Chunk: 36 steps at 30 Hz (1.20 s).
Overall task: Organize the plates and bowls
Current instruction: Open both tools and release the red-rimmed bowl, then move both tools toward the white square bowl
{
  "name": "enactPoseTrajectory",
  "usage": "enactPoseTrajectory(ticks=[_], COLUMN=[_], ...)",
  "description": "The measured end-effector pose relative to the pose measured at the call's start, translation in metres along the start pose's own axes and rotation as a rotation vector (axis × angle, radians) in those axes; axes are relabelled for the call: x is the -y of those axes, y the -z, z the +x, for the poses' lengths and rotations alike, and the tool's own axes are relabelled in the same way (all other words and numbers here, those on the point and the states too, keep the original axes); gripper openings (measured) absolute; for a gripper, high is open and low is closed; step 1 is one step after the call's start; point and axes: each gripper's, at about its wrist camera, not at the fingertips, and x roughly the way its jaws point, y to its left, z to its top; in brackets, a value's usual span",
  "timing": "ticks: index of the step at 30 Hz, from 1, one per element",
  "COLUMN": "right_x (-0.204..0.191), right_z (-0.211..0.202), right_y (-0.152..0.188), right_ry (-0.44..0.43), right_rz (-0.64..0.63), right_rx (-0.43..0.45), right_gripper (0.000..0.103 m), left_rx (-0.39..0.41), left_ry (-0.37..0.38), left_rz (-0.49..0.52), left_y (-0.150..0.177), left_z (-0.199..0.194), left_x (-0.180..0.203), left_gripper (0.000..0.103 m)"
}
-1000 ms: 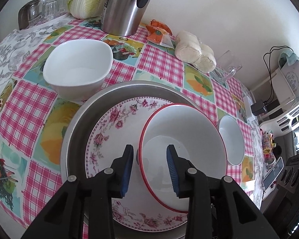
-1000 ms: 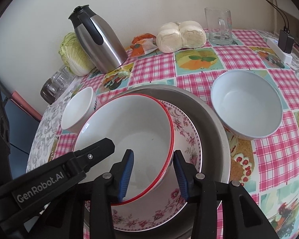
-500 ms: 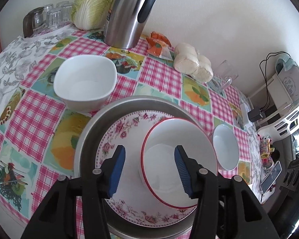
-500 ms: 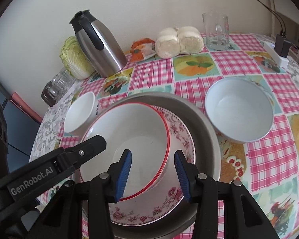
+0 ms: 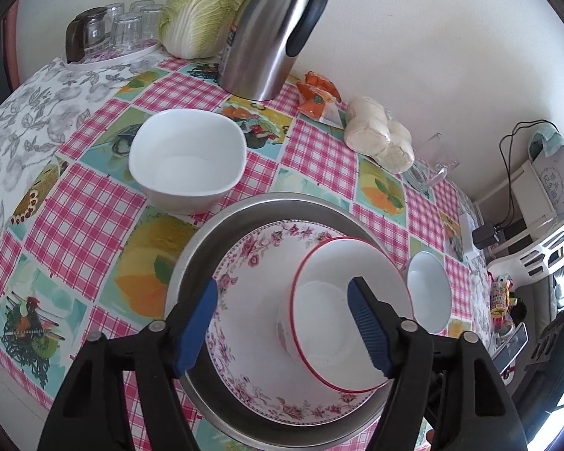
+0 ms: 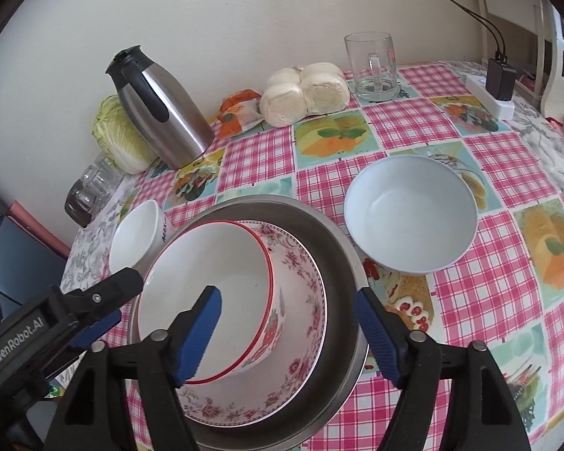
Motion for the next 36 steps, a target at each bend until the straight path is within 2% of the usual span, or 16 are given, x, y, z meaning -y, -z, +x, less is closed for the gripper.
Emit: enactPoseTrajectory(ticks=[3,4,5,8,15,21,29,36], right_x=[0.001,0.0,0.0,-0.003,-0.004,-0.01,-0.019,-0.021], right_z=[0.002,0.002,0.001,-0.001,-0.002,-0.001,-0.001,0.0], right_y=[0.0,0.001,0.001,0.001,0.001,0.003,0.007,0.007], right_ry=[-0.001,0.004,0.011,0.036,0.074,0.082,0.107,0.143], right_rz=[-0.001,-0.002,-0.006,-0.024,-0.043,-0.073,-0.088,-0.088], right_rx=[0.001,0.007,0.015,0.034,0.052,0.051,0.087,0.093], right_gripper=[0.092,0.1,0.103,0.103,0.103,0.103,0.103,0.103], left_rx=[0.008,0.009,0.01,0.013,0.055,0.098,0.18,0.2], left_ry=[-0.041,-0.056,-0.072,-0.147,-0.219,-0.297,-0.337,-0.341], left_rz=[-0.011,-0.016,-0.02,-0.017,-0.007,0.052,0.057,0.018], left_y=[0.0,0.0,0.0,-0.001,-0.003,-0.01,-0.028,-0.042], left_z=[0.001,0.001,0.002,0.003,-0.001,-0.005,-0.018,-0.02], left_x=[-0.004,-0.005,-0.007,-0.011,-0.016,-0.012,-0.024,-0.051], left_gripper=[0.086,0.087,0.088,0.088,0.088,0.088,0.088,0.088])
